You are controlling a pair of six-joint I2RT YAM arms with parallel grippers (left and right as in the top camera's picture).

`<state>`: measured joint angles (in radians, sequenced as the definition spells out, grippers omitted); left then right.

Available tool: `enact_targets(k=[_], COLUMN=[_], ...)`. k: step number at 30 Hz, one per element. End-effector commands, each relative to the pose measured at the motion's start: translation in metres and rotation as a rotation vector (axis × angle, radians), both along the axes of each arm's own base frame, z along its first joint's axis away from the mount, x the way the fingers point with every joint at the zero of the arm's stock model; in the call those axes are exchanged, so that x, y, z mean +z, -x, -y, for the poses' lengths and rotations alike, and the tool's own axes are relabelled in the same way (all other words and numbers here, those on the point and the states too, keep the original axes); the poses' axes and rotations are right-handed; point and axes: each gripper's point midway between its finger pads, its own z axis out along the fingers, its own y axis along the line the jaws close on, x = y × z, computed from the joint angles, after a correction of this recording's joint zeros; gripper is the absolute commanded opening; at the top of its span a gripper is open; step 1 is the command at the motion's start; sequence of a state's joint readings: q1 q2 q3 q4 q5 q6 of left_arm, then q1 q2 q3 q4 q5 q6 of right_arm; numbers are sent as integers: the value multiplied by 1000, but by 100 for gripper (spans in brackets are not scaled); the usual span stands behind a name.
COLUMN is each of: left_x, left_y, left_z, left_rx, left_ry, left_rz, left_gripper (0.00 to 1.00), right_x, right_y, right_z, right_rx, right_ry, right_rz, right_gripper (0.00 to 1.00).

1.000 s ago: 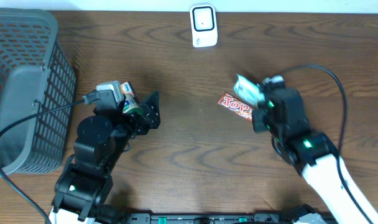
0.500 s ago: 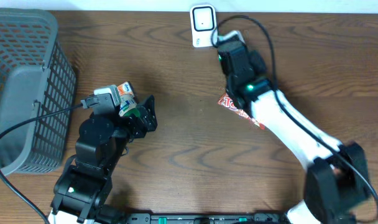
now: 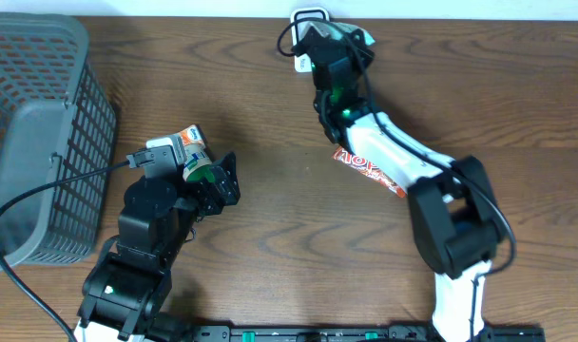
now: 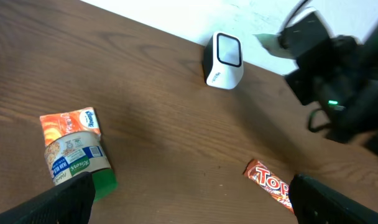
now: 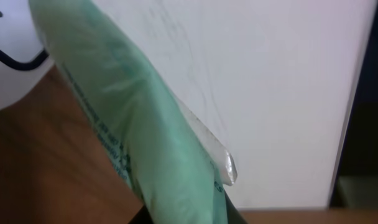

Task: Scan the item barcode
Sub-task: 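Lift the green snack with the right gripper up to the white scanner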

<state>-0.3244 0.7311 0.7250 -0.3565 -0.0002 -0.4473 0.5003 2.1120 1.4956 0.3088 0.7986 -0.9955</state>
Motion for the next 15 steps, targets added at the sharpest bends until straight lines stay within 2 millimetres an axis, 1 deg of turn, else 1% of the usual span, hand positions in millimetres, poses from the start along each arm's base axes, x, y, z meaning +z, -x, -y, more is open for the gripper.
enact_targets(k=[1,5,7,9,12,15], left_x=[0,-2,-5,-8,-12,-16], left_y=[0,-1,-2,-3,-4,-4], left_z=[-3,-4,-4,-7,-7,-7], left_rx=[10,17,20,33,36,36], left_ry=[-13,-20,-24,-34,-42,-47], left_rz=[4,-3,-12,-21,-37,-51], left_gripper=[100,100,100,100,100,100], right_x=[-2,-17,-28,-45,-70,-90], right_y=[-20,-39,-46,-51,-51,-45], right_z=[-5,-18,-24,-28,-31,-32], right_rx=[28,54,67,82,86,99], right_ry=[131,160,191,242,287,322], right_rz=[-11,-18,-33,-63,-107,-176], right_gripper=[1,1,1,1,1,1])
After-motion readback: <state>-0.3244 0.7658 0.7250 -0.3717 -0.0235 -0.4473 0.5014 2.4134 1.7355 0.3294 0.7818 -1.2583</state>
